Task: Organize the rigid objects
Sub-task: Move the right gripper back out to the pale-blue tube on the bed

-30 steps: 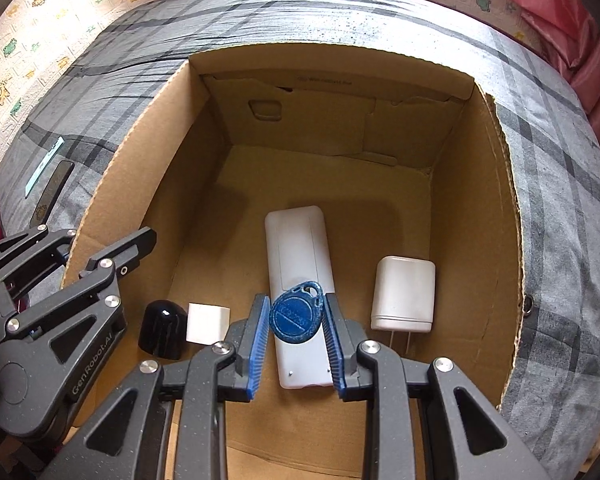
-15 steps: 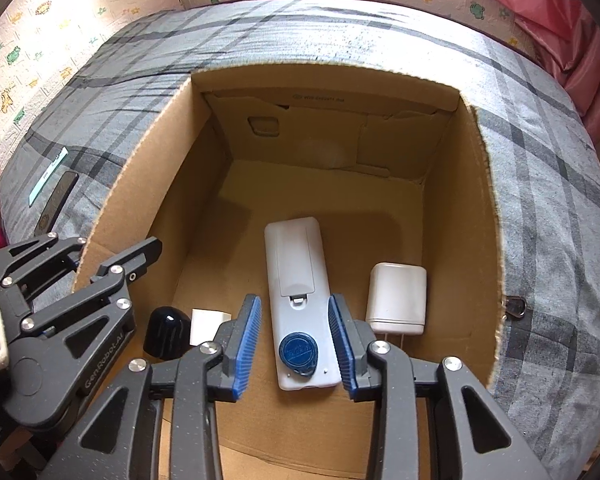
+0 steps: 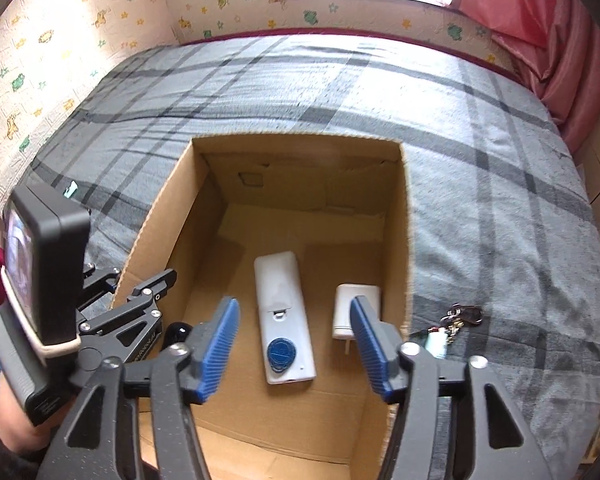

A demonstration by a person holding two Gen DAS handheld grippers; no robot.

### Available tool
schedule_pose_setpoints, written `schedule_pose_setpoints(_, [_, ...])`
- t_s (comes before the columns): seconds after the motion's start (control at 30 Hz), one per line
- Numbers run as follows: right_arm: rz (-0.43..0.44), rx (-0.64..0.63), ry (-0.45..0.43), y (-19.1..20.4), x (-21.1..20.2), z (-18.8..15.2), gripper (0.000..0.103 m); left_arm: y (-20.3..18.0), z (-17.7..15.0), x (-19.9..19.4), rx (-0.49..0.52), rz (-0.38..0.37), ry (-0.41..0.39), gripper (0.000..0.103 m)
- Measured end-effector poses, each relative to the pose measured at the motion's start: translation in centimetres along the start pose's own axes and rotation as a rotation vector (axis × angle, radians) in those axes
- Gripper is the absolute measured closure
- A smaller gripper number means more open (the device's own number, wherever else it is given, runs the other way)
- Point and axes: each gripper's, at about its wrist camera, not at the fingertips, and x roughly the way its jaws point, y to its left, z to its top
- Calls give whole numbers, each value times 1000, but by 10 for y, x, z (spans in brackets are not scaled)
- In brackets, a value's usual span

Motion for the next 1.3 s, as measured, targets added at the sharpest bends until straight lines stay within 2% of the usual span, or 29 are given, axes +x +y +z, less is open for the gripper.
schedule_pose_setpoints(0.03, [2,4,-5,-4,-6,0,33,0,0,0,0,0,0,85])
schedule_pose_setpoints(0.1, [-3,9,-10,-9,-12,1,20,0,0,0,0,0,0,85])
schedule_pose_setpoints(0.2, [-32,13,-34,-18,-23,1,12,0,0,0,0,0,0,85])
schedule_pose_setpoints(0.4, [-82,22,-71,-40,-38,-1,4,0,0,0,2,0,1,85])
schedule_pose_setpoints(0.73, [-138,97,-89,-93,-45,-21,2,0,0,0,3,1,1,85])
schedule_pose_setpoints(0.97, [-165,146,-84,-121,-33,-47,2,1,1,-1,3,1,4,85])
schedule_pose_setpoints(1.3, [-185,150,-63,-137,-5,-74,2,-1,0,-1,10,10,3,85])
